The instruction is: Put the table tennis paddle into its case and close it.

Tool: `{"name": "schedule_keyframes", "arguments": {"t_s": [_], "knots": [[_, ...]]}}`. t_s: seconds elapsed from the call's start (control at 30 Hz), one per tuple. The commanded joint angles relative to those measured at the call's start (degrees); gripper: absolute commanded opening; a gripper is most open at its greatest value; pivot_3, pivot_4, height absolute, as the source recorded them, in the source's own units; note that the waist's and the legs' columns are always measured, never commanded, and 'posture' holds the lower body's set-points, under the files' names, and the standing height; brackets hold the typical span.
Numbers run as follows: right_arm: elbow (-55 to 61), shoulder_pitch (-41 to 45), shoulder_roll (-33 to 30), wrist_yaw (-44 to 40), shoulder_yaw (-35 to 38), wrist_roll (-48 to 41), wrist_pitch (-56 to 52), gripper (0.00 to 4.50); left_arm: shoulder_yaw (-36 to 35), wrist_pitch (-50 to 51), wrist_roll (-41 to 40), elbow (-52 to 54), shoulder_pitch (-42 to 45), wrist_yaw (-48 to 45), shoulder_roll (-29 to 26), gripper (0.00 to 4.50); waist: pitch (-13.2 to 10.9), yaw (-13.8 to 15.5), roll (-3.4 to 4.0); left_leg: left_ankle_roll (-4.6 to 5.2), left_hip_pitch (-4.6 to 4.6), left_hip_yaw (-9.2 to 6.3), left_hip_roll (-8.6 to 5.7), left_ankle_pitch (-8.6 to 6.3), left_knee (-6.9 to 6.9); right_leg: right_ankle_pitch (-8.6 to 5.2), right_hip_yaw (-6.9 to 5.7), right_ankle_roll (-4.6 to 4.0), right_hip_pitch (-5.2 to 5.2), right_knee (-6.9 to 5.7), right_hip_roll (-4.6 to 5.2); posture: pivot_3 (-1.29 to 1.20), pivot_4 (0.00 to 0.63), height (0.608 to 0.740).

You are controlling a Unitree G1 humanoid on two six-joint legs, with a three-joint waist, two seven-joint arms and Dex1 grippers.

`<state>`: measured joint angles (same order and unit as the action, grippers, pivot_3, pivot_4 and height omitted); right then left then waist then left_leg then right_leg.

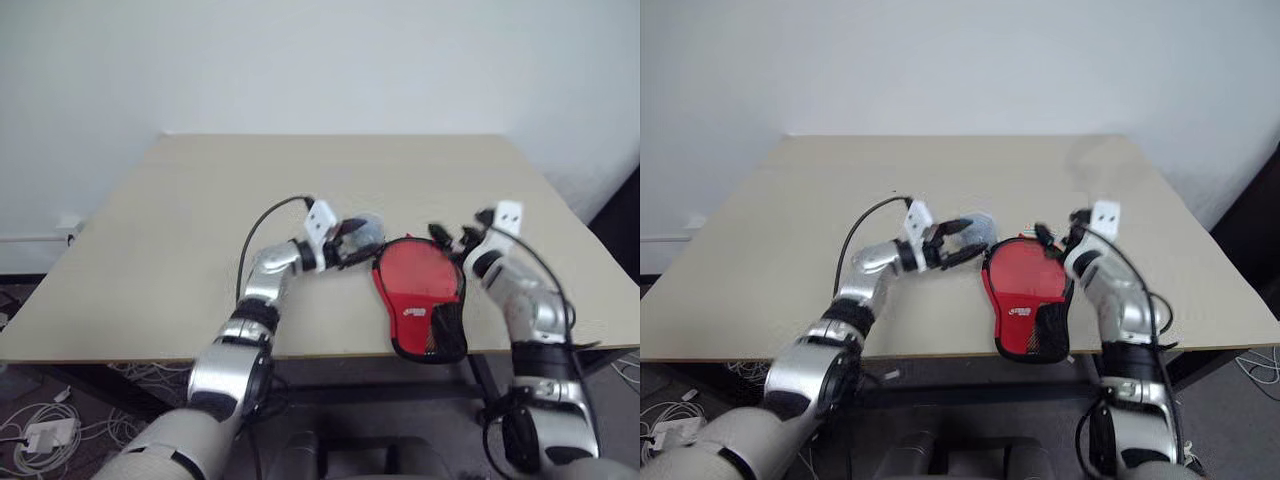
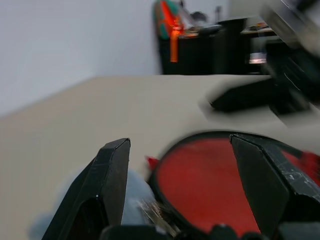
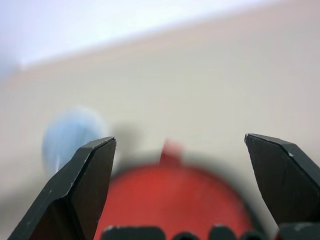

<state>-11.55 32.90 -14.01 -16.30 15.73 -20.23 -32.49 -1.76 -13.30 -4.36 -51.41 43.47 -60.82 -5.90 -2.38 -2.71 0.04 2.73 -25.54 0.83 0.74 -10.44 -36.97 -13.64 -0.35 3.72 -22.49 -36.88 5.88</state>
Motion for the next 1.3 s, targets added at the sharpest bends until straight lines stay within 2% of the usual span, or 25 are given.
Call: {"name": "schedule_keyframes", "arguments": {"t_s": [0.03,0.2,0.47,0.73,1.0,1.3], "knots": [[0.2,4.8,-0.1,2.1,2.1,-2.2,-0.9,4.5,4.3,6.0,-2.0,12.7,-2.4,-1.3,2.5,3.36,0.0,0.5,-0.01,0.02,-0.01,-0.01,0.0,0.01,0.0,0.0,-0.01,0.0,0.01,-0.01,-0.01,0.0,0.0,0.716],[-2.9,8.3,-1.2,2.2,2.5,-2.7,-1.2,4.5,5.8,10.9,-2.5,16.1,-3.4,3.7,5.8,3.36,0.0,1.5,0.0,0.03,-0.03,0.05,-0.04,0.01,-0.22,-0.01,-0.03,-0.02,0.09,0.08,0.03,0.0,0.0,0.716],[-5.6,10.2,-1.1,-1.0,-4.4,-0.5,-4.4,4.5,14.5,10.4,4.5,14.7,-4.0,9.6,8.8,3.36,0.0,1.4,0.06,0.14,-0.03,0.06,-0.04,0.08,-0.25,0.05,-0.01,-0.03,0.1,0.03,0.01,0.0,0.0,0.716],[-10.3,12.3,-1.3,-6.7,-10.0,0.8,-6.6,4.5,16.9,14.2,5.6,12.5,-4.0,12.9,10.4,3.36,0.0,1.4,0.11,0.15,-0.04,0.05,-0.03,0.08,-0.22,0.05,0.01,-0.03,0.05,0.01,-0.01,0.0,0.0,0.716],[-23.2,19.7,0.2,-9.9,-13.0,3.8,-3.1,4.5,16.7,16.5,5.9,10.5,-3.1,17.5,11.4,3.36,0.0,1.4,0.12,0.04,-0.03,0.03,-0.04,0.02,-0.25,0.05,0.0,-0.03,0.01,0.01,0.0,0.0,0.0,0.716],[-40.3,28.5,2.7,-13.8,-13.2,6.4,1.0,4.5,18.0,17.8,9.5,7.3,-1.3,24.4,11.7,3.36,0.0,1.4,0.12,-0.05,-0.03,0.02,-0.06,-0.03,-0.23,0.06,-0.01,-0.01,-0.02,-0.02,-0.01,0.0,0.0,0.716]]}}
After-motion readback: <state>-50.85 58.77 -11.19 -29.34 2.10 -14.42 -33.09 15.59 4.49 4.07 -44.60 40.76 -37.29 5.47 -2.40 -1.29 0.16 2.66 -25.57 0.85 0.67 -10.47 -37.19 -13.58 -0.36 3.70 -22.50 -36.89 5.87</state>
